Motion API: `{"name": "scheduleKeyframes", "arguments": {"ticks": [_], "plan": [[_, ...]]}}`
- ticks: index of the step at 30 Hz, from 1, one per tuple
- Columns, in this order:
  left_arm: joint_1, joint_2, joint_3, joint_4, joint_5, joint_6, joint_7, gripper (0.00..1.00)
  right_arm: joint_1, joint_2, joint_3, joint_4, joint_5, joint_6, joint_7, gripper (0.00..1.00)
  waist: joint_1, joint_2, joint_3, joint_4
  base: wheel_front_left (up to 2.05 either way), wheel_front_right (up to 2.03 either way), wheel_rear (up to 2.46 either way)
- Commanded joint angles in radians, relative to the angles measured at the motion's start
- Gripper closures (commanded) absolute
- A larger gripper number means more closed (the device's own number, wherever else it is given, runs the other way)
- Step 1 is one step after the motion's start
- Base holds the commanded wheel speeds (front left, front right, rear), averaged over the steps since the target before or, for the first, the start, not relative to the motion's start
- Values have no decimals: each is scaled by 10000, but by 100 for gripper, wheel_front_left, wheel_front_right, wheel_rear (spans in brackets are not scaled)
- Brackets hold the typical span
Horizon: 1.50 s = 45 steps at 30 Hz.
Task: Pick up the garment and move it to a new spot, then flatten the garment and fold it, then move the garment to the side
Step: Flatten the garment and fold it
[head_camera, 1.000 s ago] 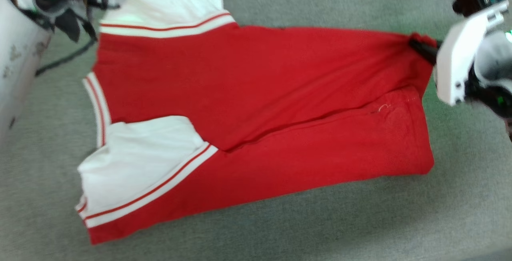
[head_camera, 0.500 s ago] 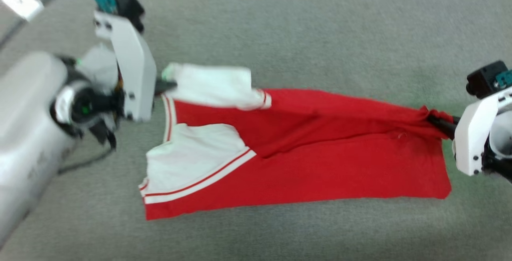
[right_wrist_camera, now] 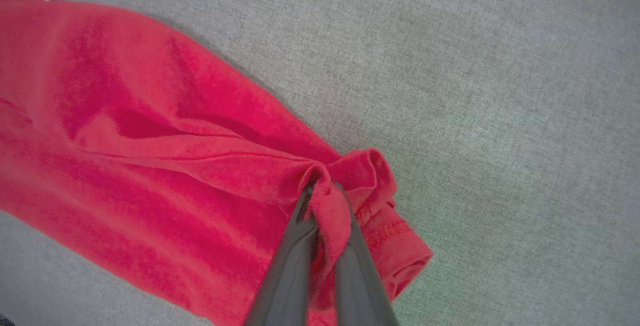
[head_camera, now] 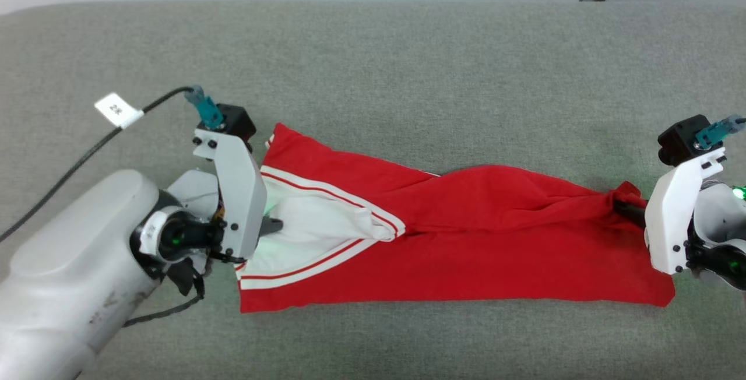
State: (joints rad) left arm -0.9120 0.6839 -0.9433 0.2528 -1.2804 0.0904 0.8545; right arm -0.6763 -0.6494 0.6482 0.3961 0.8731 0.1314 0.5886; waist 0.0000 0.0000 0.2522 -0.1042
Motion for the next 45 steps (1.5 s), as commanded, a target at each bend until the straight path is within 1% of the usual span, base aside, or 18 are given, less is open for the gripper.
{"name": "scheduleKeyframes", "arguments": {"ticks": [1, 12, 13, 14, 15, 16, 17, 18, 23, 28, 29, 30, 32, 33, 39, 40, 42, 45], "plan": [[-4, -137, -97, 280, 118, 45, 61, 100, -139, 143, -71, 76, -35, -16, 110, 100, 0, 0, 143, -130, 0, 0, 0], [-258, -897, -452, 1832, 188, 113, 429, 100, -474, 658, -97, 513, -158, -16, 217, 100, 0, 0, 338, -298, 0, 0, 0], [-353, -920, -456, 1921, 263, 84, 404, 84, -471, 693, -97, 554, -160, -16, 195, 100, 0, 0, 331, -294, 0, 0, 0], [-444, -935, -448, 1971, 308, 44, 343, 63, -468, 719, -81, 594, -167, -16, 192, 100, 0, 0, 308, -286, 0, 0, 0], [-512, -922, -439, 2004, 342, 17, 345, 51, -456, 739, -72, 623, -169, -16, 183, 100, 0, 0, 274, -272, 0, 0, 0], [-572, -878, -459, 2024, 387, -5, 379, 25, -439, 755, -67, 662, -168, -16, 164, 100, 0, 0, 223, -255, 0, 0, 0], [-623, -825, -464, 2024, 418, -20, 399, 9, -394, 777, -69, 719, -149, -16, 185, 100, 0, 0, 159, -239, 0, 0, 0], [-666, -783, -432, 1995, 410, -31, 412, 0, -341, 786, -65, 777, -124, -16, 213, 100, 0, 0, 89, -218, 0, 0, 0], [-627, -413, -406, 1583, 407, 73, 584, 0, -128, 750, -100, 1019, -34, -16, 366, 100, 0, 0, -286, -87, 0, 0, 0], [-296, 6, -349, 900, 759, 260, -80, 0, 76, 721, -188, 1233, 27, -16, 765, 100, 0, 0, -603, 34, 0, 0, 0], [-199, 78, -323, 766, 806, 258, -291, 0, 141, 750, -223, 1280, 32, -16, 804, 94, 0, 0, -660, 51, 0, 0, 0], [-107, 154, -286, 618, 895, 264, -530, 0, 214, 780, -221, 1347, -6, -16, 877, 84, 0, 0, -716, 66, 0, 0, 0], [136, 289, -195, 353, 1069, 215, -1159, 0, 291, 860, -263, 1518, -151, -16, 860, 51, 0, 0, -811, 87, 0, 0, 0], [285, 312, -135, 266, 1123, 198, -1498, 0, 314, 907, -351, 1692, -228, -16, 807, 0, 0, 0, -861, 107, 0, 0, 0], [1181, 307, 264, 124, 1460, 85, -3762, 0, 355, 1284, -587, 2609, -697, -16, 478, 0, 0, 0, -1205, 216, 0, 0, 0], [1313, 283, 284, 66, 1510, -45, -4085, 0, 330, 1347, -572, 2644, -780, -16, 399, 0, 0, 0, -1277, 223, 0, 0, 0], [1608, 282, 444, 110, 1560, 80, -4733, 0, 285, 1358, -610, 2690, -920, -16, 193, 0, 0, 0, -1424, 226, 0, 0, 0], [2102, 262, 668, -21, 1678, 83, -5851, 0, 349, 1210, -545, 2467, -1129, -16, -234, 0, 0, 0, -1694, 207, 0, 0, 0]]}}
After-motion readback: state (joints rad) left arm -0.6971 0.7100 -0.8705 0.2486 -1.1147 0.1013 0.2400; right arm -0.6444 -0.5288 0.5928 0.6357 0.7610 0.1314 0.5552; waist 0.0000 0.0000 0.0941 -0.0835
